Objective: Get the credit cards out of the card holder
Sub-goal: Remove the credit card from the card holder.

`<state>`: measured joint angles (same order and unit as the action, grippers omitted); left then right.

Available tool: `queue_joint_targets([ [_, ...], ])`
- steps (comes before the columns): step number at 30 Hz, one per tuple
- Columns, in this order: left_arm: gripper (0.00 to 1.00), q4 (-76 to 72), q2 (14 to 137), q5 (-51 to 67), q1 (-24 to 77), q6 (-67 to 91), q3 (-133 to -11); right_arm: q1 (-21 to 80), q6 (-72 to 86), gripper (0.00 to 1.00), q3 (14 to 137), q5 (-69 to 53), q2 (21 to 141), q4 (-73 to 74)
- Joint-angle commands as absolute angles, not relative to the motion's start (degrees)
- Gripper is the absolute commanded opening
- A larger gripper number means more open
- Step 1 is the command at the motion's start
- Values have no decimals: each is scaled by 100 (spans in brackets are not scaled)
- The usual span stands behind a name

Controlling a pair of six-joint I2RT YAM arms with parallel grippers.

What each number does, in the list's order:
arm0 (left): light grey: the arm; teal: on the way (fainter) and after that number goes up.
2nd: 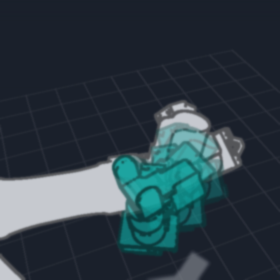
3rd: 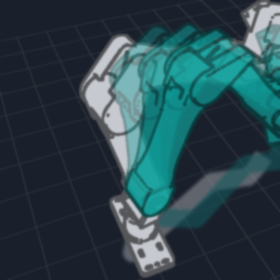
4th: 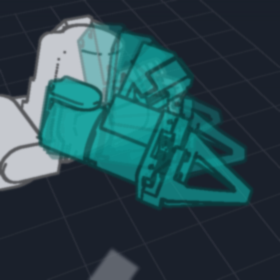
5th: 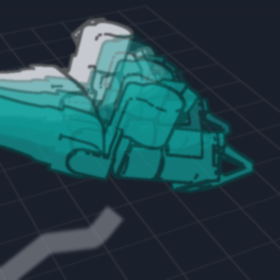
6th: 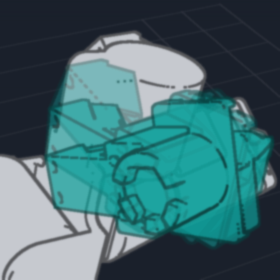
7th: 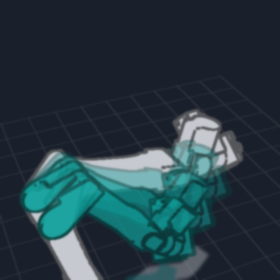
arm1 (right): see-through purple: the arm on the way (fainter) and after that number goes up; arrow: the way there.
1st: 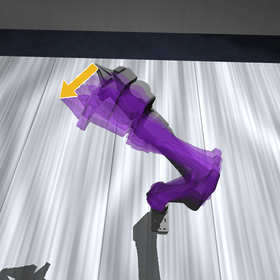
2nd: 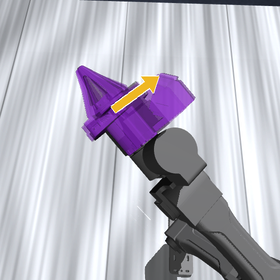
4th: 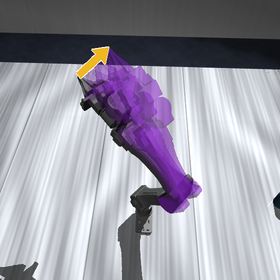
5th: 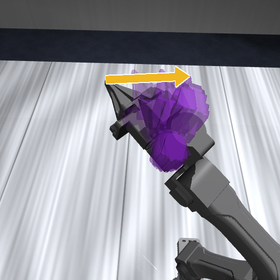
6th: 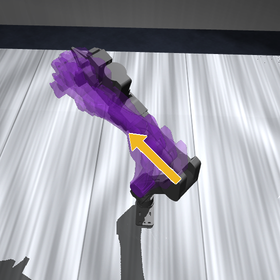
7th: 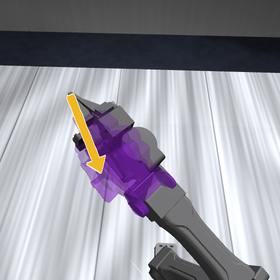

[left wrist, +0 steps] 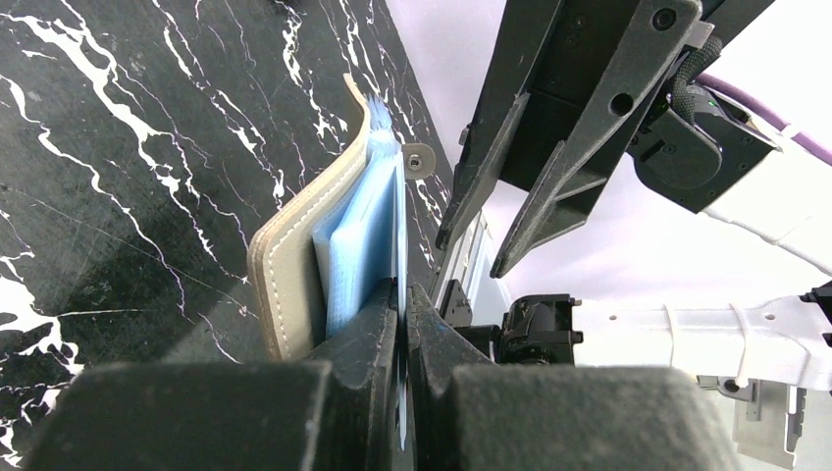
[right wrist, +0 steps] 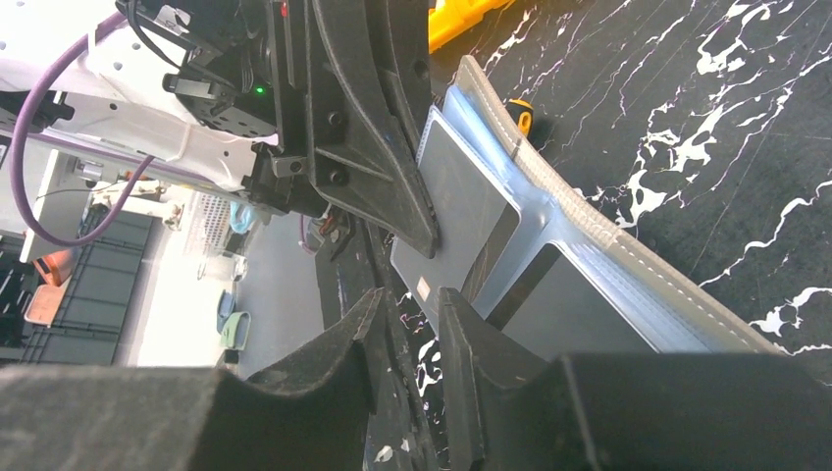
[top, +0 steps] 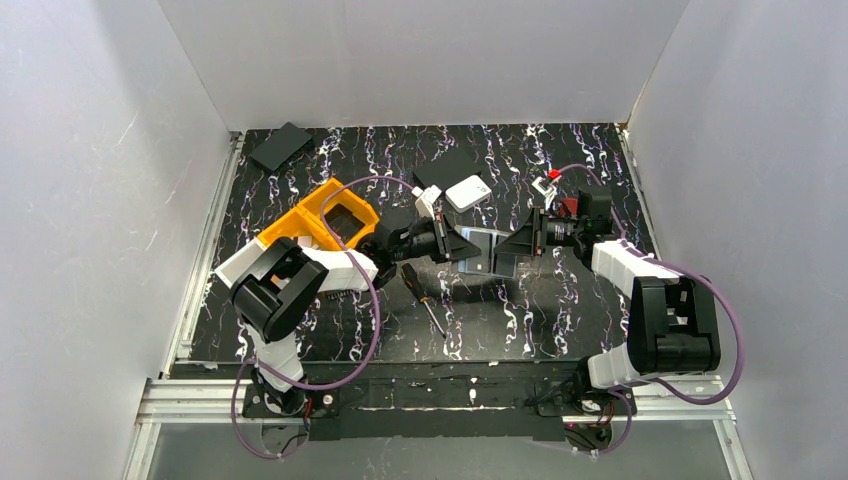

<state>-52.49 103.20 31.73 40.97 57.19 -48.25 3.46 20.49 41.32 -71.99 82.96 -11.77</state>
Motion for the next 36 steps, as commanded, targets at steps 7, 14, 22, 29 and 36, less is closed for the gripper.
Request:
queue_joint_targets([
  [7, 0, -5741, 9907, 3058, 4157, 5806, -4816, 316, 2037, 35, 4118, -7158, 8245, -1308],
  [14, 0, -5850, 9869, 3015, 4196, 5837, -4821, 299, 1789, 38, 4175, -7059, 8324, -1002],
  [22, 0, -5980, 9902, 2950, 4278, 5863, -4868, 299, 1786, 39, 4175, -7056, 8343, -1002],
  [29, 0, -6093, 9914, 2832, 4307, 5881, -4869, 290, 1764, 43, 4184, -6967, 8300, -970],
  [36, 0, -6097, 9888, 2751, 4348, 5843, -4936, 290, 1714, 51, 4184, -6856, 8280, -906],
])
